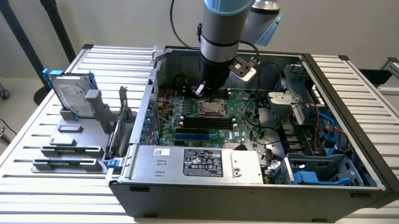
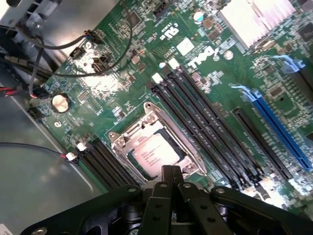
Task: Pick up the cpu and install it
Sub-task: 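Install the first cpu locking lever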
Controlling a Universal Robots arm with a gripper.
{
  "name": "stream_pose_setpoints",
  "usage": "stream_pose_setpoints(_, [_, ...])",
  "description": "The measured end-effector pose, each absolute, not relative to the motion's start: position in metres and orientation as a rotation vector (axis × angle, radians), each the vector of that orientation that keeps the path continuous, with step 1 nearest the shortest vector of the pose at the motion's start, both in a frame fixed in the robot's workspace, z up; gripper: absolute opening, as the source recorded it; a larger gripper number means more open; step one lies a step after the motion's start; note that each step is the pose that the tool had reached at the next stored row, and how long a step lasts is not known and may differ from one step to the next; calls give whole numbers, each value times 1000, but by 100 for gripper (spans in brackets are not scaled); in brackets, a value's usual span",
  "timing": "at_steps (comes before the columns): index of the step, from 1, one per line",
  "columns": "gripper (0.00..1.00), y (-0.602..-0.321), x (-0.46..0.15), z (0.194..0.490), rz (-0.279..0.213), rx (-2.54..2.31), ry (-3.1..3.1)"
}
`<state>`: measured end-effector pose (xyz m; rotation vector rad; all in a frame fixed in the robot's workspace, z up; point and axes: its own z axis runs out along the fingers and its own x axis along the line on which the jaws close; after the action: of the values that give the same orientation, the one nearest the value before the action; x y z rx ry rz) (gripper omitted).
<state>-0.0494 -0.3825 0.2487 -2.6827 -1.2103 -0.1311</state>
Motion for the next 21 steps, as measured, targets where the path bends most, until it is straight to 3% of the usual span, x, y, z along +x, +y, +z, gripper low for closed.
stream_pose_setpoints(11, [11, -416, -62, 258, -136, -2671, -1205])
stream_pose_setpoints(21, [11, -417, -70, 252, -147, -2650, -1195])
